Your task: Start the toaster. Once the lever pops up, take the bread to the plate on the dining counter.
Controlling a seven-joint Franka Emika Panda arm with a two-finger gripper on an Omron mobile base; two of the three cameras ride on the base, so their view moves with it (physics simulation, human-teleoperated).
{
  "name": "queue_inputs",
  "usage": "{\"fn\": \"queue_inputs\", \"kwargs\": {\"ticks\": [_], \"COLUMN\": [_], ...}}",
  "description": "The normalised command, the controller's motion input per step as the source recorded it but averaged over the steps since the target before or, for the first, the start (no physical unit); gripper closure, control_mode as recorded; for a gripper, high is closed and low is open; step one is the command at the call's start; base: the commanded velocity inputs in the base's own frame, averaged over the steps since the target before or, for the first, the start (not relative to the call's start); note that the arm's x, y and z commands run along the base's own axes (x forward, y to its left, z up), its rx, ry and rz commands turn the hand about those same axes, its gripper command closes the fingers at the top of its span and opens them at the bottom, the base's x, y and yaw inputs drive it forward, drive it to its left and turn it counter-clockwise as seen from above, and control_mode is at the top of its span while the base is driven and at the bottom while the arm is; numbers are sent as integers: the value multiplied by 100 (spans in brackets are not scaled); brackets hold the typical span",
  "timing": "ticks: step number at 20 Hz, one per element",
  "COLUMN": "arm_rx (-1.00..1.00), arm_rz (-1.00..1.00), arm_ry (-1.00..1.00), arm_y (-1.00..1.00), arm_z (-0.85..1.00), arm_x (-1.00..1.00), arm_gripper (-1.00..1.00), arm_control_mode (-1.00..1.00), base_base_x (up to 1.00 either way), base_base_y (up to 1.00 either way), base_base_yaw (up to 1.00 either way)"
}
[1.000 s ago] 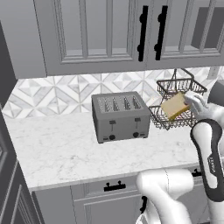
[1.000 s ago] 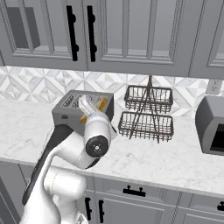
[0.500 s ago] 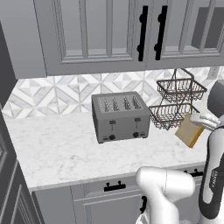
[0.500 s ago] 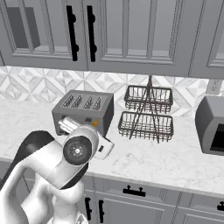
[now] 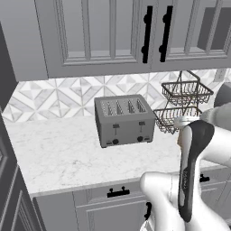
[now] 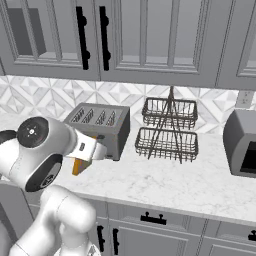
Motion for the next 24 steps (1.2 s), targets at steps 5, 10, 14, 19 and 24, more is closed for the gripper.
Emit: {"fn": "queue_inputs", "kwargs": {"ticks": [5, 10, 14, 19, 24], "arm_rx": [-10, 0, 0, 0, 0], "arm_rz": [-5, 0, 0, 0, 0], "arm_ry": [0, 0, 0, 0, 0], "arm_y": [17, 0, 0, 0, 0], "arm_z": [-2, 0, 0, 0, 0], "arm_x": [0, 0, 0, 0, 0], "arm_gripper": [100, 100, 100, 100, 100], "arm_control_mode": [100, 100, 100, 100, 100], "base_base_x": [-2, -6, -7, 0, 5], "base_base_y": [2, -5, -45, -65, -43], "base_base_yaw": [-7, -31, -56, -65, -74]}}
